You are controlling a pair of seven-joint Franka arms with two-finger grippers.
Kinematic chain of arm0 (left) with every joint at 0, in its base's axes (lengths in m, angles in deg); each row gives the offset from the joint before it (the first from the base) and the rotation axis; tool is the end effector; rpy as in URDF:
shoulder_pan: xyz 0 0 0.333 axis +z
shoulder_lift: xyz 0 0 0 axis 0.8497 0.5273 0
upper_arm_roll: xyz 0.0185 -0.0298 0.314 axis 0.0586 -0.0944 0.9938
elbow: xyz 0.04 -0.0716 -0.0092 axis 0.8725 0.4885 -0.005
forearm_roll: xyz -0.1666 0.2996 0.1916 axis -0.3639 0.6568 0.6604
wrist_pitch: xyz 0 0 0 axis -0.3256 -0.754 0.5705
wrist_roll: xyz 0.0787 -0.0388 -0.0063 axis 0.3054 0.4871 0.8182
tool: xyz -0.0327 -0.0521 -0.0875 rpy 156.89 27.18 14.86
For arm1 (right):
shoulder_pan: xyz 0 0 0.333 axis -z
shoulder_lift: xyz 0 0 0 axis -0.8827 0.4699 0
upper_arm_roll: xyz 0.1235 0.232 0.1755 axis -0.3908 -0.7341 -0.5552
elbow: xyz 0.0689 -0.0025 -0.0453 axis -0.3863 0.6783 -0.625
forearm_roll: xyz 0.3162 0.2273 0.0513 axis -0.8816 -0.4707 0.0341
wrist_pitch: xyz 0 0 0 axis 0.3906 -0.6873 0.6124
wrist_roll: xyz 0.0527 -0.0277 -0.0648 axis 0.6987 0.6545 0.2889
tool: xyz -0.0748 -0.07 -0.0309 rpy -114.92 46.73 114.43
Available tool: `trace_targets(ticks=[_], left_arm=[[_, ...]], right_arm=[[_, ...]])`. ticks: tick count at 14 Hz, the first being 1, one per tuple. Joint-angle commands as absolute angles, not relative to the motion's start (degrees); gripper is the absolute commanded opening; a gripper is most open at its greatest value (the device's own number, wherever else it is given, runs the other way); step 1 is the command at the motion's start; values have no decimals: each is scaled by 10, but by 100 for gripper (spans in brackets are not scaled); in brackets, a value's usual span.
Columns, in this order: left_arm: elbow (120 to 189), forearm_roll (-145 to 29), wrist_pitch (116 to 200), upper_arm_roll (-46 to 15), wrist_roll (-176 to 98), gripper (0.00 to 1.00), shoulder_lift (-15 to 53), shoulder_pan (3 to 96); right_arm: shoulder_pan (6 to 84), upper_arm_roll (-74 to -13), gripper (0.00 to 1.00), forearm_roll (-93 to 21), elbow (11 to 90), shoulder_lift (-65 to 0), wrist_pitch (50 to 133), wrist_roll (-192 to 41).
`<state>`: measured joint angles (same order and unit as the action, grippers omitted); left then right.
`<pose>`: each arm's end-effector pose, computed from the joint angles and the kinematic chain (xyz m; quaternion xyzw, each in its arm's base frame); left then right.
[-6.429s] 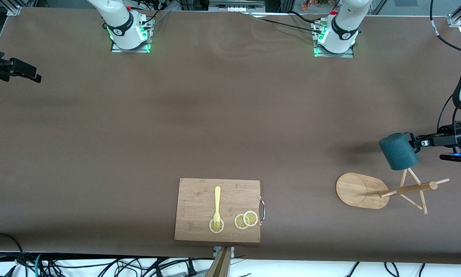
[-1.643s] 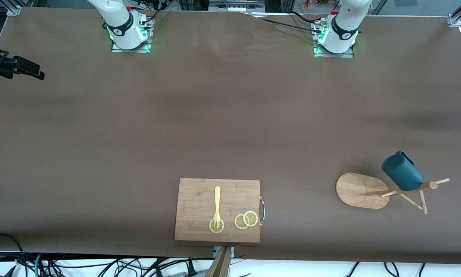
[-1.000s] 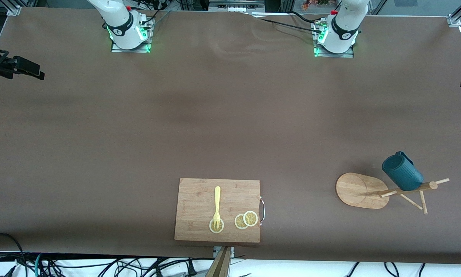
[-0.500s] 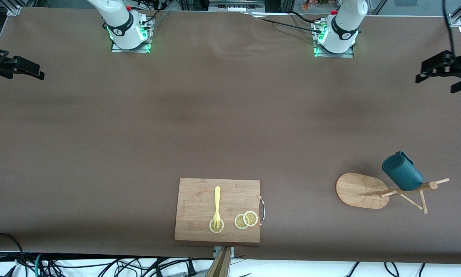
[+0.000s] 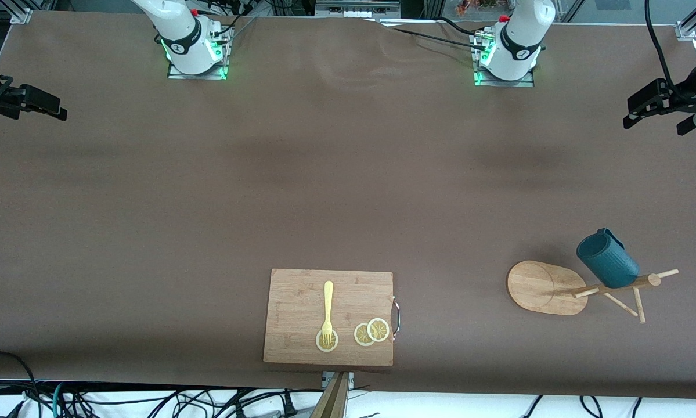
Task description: Pass cup and hang on rack
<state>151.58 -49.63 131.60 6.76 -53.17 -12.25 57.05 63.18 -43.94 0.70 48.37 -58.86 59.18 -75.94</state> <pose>0.5208 0.0286 0.6258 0.9991 -0.0410 -0.0041 0.0091 0.5207 -0.0550 0.5891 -0.9957 0.0143 0.0912 0.0121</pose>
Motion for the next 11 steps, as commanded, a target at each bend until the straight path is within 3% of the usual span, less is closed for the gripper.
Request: trace_targets(ticks=[1,6,11], left_arm=[[1553,-483,1332,72,-543,100,-145,570],[1613,-482,1409,71,-527,100,-144,566],[1617,-482,1400,65,-476,100,-141,561]], right_arm=[[630,-439,100,0,477,-591,584,-764],[630,-439,100,0,477,-591,584,-764],[630,-439,100,0,477,-591,584,-764]])
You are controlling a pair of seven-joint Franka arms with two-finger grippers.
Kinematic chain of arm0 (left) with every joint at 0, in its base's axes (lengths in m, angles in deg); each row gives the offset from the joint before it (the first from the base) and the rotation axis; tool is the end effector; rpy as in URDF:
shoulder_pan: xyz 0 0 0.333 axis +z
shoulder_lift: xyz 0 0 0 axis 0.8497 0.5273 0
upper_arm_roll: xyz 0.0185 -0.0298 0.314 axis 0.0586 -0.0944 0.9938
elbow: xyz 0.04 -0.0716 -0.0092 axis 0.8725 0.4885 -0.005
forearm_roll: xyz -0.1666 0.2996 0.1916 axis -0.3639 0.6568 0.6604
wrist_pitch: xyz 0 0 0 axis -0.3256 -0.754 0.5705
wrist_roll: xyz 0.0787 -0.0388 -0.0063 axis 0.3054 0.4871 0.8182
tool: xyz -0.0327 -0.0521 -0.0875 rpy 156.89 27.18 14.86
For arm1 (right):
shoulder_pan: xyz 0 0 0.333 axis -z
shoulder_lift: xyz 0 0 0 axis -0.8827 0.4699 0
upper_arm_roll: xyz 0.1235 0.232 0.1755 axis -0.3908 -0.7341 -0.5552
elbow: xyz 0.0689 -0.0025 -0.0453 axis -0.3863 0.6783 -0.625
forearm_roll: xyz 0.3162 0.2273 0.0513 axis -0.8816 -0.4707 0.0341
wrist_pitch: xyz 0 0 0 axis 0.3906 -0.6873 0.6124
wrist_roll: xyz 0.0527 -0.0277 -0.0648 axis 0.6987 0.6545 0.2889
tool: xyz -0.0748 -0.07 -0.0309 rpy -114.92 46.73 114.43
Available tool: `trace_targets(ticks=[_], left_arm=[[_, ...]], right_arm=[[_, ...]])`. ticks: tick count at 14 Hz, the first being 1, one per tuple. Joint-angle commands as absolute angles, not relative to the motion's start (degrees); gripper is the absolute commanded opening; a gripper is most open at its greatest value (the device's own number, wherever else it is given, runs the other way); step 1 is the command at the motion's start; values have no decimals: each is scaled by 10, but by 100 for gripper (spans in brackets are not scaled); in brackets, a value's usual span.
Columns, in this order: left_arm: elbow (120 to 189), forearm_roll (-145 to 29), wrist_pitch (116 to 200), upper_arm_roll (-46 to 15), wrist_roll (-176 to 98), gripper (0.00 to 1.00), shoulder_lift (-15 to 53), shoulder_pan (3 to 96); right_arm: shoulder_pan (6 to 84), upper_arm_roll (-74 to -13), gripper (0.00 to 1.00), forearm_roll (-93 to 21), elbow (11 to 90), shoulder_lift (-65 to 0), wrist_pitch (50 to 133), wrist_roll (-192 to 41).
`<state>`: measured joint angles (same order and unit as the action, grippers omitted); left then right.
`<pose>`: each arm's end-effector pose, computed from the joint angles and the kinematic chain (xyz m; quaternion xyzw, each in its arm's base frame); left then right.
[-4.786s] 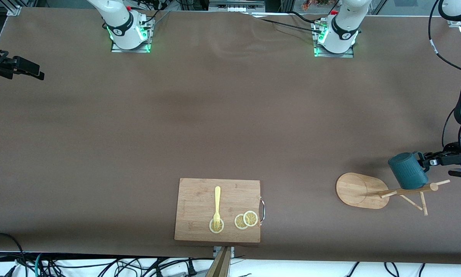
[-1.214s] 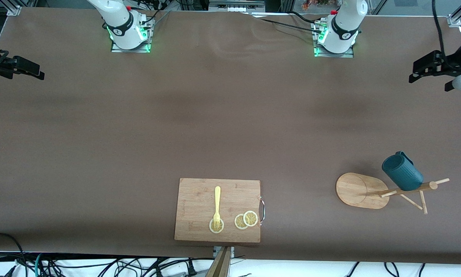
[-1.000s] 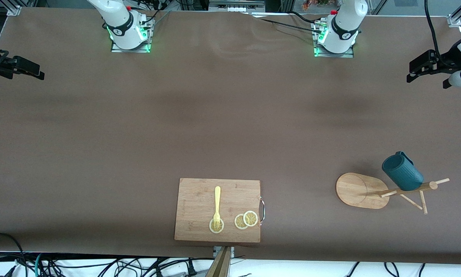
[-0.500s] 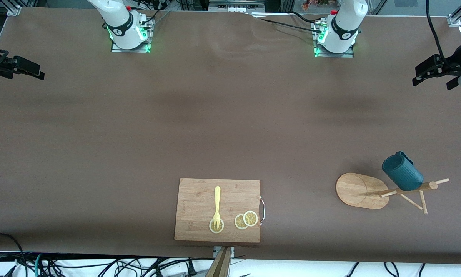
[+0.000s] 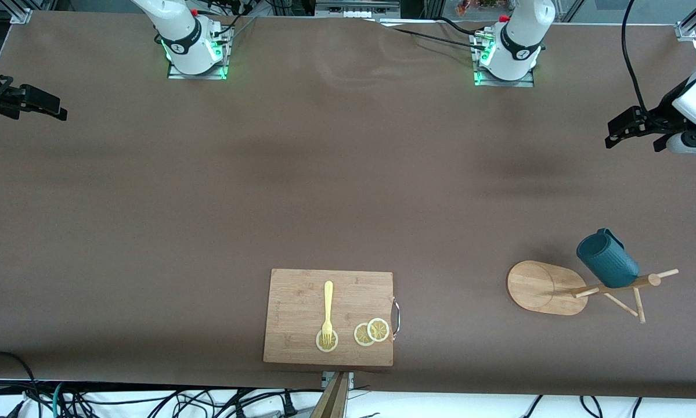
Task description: Pass cup and hang on rack
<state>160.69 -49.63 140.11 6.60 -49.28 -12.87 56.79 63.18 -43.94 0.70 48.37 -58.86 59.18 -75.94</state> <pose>0.5249 0.0247 0.5686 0.9999 -0.0101 -0.0043 0.0091 0.5207 -0.0550 0.5891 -0.9957 0.0143 0.0912 0.0121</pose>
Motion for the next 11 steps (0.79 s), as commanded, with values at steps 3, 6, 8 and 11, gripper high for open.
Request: trace_targets(ticks=[3,6,8,11], left_arm=[[1595,-484,1362,54,-471,100,-140,560],[1586,-487,1341,48,-467,100,-144,560],[1569,-487,1318,48,-466,100,-142,560],[1565,-489,1317,49,-466,100,-142,561]], right_arm=[[630,-439,100,0,477,-591,584,-764],[630,-439,100,0,477,-591,584,-764],[630,-439,100,0,477,-591,584,-764],[630,-439,100,0,477,-591,584,-764]])
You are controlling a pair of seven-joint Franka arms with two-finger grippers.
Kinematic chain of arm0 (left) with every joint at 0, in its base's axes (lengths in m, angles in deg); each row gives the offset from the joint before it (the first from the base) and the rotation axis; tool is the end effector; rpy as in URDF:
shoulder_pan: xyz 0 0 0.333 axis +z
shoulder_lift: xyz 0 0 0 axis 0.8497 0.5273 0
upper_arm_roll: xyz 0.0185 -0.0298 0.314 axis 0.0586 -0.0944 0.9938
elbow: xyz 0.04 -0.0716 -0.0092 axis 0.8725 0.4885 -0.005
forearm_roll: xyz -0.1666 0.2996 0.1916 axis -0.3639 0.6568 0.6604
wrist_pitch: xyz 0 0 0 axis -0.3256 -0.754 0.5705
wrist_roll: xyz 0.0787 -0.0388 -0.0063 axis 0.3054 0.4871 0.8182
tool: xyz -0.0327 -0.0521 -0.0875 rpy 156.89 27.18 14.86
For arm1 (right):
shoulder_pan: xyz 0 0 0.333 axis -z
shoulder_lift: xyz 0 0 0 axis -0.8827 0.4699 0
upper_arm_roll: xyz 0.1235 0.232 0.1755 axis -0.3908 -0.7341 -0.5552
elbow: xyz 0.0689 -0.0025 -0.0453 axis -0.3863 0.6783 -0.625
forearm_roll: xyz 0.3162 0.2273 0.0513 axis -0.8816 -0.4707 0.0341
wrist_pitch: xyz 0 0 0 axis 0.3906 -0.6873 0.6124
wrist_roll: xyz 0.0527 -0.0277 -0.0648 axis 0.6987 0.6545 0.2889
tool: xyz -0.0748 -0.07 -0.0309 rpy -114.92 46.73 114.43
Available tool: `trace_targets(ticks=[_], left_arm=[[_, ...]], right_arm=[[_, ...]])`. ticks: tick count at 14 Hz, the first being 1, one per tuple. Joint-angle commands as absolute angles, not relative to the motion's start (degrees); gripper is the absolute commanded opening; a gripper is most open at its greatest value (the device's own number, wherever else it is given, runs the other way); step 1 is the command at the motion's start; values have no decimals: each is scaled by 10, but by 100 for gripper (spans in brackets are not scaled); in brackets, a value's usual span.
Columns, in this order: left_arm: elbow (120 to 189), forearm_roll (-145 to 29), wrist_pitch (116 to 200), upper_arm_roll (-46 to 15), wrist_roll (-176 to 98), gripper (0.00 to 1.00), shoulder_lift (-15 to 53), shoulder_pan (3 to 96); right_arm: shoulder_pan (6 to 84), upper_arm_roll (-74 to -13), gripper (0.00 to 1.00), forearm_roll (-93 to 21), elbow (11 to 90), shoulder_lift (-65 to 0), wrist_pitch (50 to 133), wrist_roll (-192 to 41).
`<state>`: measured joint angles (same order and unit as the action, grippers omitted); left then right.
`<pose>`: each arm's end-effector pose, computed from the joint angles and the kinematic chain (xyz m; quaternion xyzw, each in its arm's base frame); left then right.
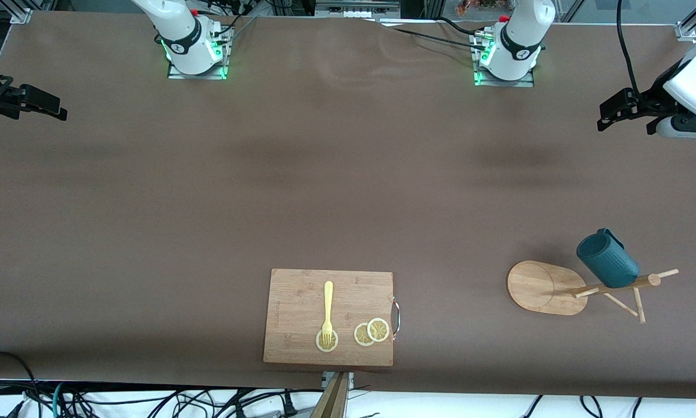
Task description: Pass cup and hang on rack
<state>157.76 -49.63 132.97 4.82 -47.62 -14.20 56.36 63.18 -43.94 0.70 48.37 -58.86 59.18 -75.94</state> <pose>0.5098 0.0038 0.5946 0.9994 -0.0154 -0.0297 0.0082 0.5207 -0.0550 0.5891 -0.9957 0.0143 0.0912 0.0121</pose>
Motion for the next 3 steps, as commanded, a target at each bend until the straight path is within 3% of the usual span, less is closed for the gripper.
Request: trace_targets(ticks=[1,3], left_arm=[[1564,-489,1318,48,-462,100,-141,560],[1564,-490,1318,48,-458,100,-141,560]], right_arm=[[630,-439,100,0,477,-591,584,-764],[630,-439,100,0,477,-591,584,-764]])
